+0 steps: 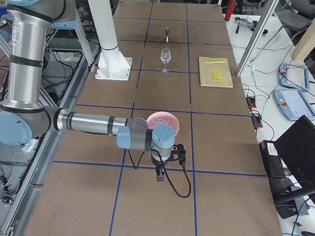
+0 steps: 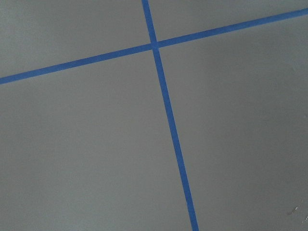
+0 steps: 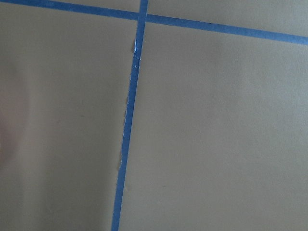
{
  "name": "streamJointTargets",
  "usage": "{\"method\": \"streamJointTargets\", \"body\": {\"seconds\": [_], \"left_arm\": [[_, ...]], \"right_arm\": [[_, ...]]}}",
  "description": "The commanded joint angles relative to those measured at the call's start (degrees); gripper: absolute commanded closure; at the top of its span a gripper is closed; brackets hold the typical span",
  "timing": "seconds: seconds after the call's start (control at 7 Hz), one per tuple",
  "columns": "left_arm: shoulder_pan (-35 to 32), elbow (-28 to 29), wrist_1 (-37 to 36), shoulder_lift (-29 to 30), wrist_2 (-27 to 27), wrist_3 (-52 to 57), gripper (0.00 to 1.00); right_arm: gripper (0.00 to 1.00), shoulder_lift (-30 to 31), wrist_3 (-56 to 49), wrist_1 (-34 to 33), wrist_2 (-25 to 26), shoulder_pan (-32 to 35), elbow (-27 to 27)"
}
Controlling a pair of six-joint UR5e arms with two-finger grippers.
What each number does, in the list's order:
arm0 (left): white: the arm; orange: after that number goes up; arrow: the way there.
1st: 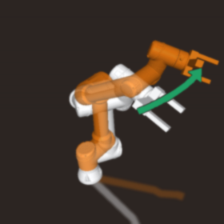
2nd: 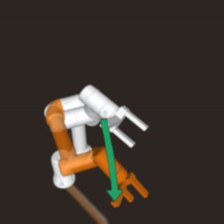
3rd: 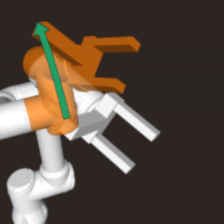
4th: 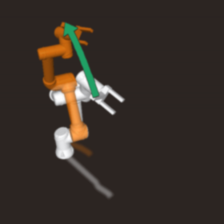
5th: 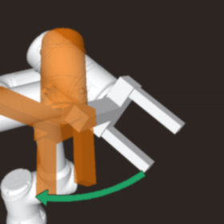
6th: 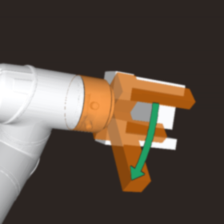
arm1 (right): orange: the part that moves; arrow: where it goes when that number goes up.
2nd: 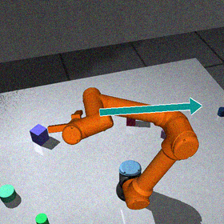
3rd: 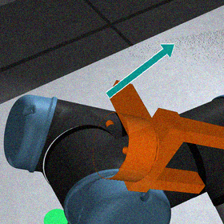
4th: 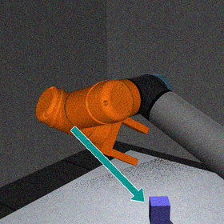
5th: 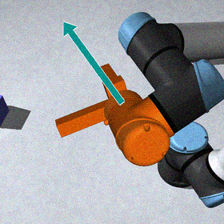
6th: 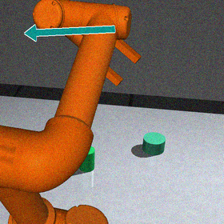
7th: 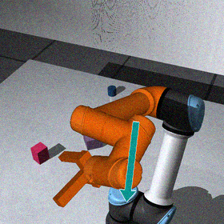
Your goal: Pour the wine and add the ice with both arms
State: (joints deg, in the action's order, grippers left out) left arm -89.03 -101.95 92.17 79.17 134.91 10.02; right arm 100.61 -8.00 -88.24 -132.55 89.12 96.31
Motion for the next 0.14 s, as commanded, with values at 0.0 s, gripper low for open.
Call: {"method": "streamJointTargets", "body": {"seconds": [0.0], "left_arm": [[0.1,0.0,0.1,0.2,0.0,0.0,0.0]], "right_arm": [[0.0,-0.2,0.0,0.0,-0.1,0.0,0.0]]}}
